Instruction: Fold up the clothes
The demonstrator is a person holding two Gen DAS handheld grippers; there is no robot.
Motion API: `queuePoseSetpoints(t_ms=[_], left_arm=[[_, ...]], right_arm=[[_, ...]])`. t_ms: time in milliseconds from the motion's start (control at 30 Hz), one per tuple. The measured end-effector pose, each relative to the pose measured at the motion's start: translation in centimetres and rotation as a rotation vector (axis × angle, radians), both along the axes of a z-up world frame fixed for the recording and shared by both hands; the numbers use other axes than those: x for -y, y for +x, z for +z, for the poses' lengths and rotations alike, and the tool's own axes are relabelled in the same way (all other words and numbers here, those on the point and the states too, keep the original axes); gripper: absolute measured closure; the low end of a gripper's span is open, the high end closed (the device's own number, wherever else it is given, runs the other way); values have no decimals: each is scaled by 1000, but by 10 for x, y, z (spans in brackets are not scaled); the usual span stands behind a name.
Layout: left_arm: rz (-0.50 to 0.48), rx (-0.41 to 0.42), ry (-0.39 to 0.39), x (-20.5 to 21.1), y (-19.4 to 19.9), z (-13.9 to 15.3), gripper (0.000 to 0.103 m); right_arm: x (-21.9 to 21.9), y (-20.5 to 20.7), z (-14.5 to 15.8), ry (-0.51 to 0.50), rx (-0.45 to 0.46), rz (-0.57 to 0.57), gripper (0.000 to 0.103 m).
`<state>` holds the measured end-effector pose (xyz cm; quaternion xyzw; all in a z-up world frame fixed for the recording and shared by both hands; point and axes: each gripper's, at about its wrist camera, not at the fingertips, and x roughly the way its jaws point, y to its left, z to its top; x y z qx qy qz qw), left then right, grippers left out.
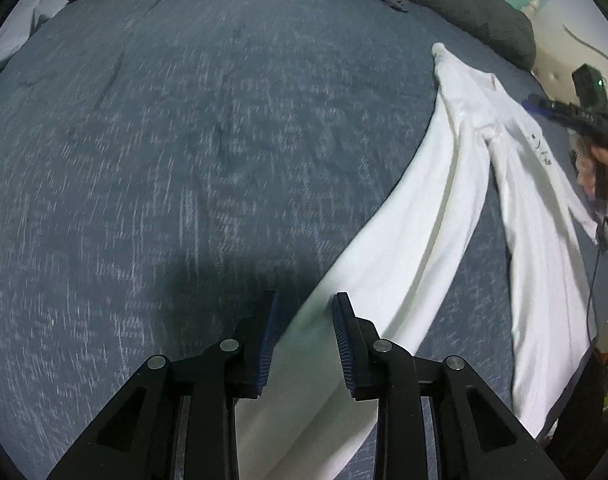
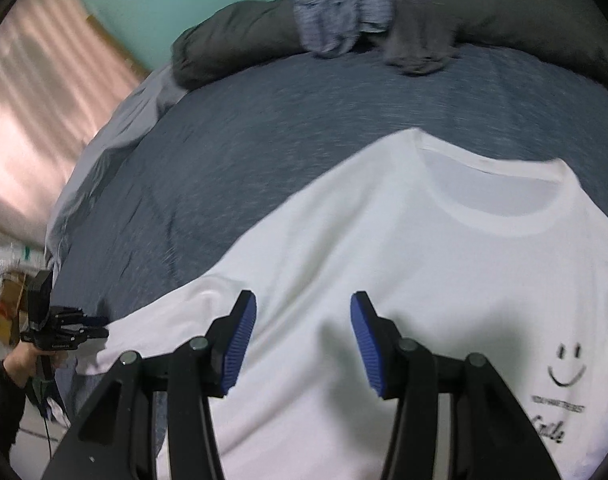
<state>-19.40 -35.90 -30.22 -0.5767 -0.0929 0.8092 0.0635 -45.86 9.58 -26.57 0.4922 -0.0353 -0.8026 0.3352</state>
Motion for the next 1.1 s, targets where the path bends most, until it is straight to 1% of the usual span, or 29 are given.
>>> queuePoseSetpoints(t_ms=[67,133,167,200,267,333,433,567,633,767,867,933,1067,1100], left_arm=[[15,-8,2,3,4,0,74],[19,-11,-7,2,6,-1,86],[16,-12,-14,1,7,0,98],[13,-21,-19,-1,9,2,100],[8,-39,-31,-4,12,7,100],[24,-69,-35,-2,16,16,100],[49,-93,-49,4,19,27,100],[81,-109,-70,16,22,34,100],[99,-121,-78,19,25,37,100],[127,-139,-96,31,25,42,100],[154,-153,-97,40,22,44,101],[159,-152,-94,43,21,44,101],[158,-115,-75,47,19,31,101],[162,-116,-70,48,19,29,101]], right_arm=[[15,3,-1,3,5,22,53],[28,5,-2,1,11,37,53],[34,7,-2,0,14,43,53],[41,8,-3,3,14,50,53],[55,11,-3,16,8,70,52],[75,16,-3,56,-13,105,52],[108,26,-4,131,-59,197,51],[142,29,-9,172,-74,251,49],[154,26,-11,209,-90,257,49],[161,8,-13,220,-92,204,49],[150,-9,-15,197,-67,106,49],[141,-17,-21,191,-41,66,49],[127,-25,-37,256,-24,24,49],[123,-27,-41,255,-8,11,49]])
